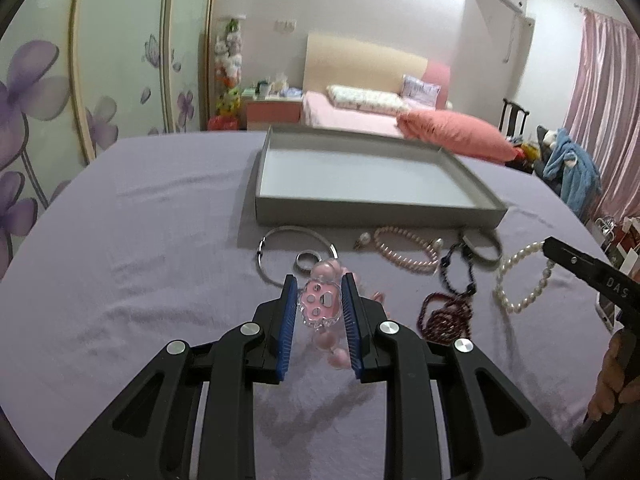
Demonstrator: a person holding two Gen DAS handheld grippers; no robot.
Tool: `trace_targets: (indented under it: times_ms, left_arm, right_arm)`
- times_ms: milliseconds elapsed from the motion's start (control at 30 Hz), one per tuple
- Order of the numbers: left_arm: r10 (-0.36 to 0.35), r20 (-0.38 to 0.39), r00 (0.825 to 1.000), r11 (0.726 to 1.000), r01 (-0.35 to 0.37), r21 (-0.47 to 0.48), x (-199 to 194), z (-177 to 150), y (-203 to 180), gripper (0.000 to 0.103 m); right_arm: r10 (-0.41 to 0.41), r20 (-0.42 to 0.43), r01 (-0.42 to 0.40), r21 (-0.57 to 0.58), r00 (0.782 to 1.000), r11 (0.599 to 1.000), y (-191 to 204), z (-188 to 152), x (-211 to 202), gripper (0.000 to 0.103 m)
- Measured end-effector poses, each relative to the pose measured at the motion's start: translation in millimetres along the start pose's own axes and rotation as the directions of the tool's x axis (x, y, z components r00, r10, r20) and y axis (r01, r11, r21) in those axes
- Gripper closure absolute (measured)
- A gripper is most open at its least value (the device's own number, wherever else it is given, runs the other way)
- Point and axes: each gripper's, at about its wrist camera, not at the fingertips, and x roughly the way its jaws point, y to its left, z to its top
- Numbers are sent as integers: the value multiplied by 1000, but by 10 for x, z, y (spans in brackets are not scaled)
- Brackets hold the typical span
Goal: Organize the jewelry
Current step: 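Carry both bracelets into the white tray and open both tools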
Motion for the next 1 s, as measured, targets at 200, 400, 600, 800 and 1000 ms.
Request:
trace_targets:
  times_ms: [200,400,600,800,1000]
  left_arm:
    - [-10,62,998,1000,9,17,-143,15,-40,79]
    - [-6,93,996,1000,4,28,-171,33,-77,79]
    - [1,127,992,1000,-5,28,-219,101,-85,79]
    - [17,178,984,999,-24,38,-247,232,-144,79]
    - [36,224,974,997,-49,52,-218,408,-222,79]
  right_arm:
    - [31,20,-31,-12,999,999,129,-2,-50,93]
    - [49,32,-48,-34,998,998,234,6,-81,93]
    - [54,64,-51,-47,996,998,301,44,-123,93]
    - [54,131,-42,-91,990,995,432,149,-178,93]
    - [48,210,-22,-127,976,992,560,319,-193,93]
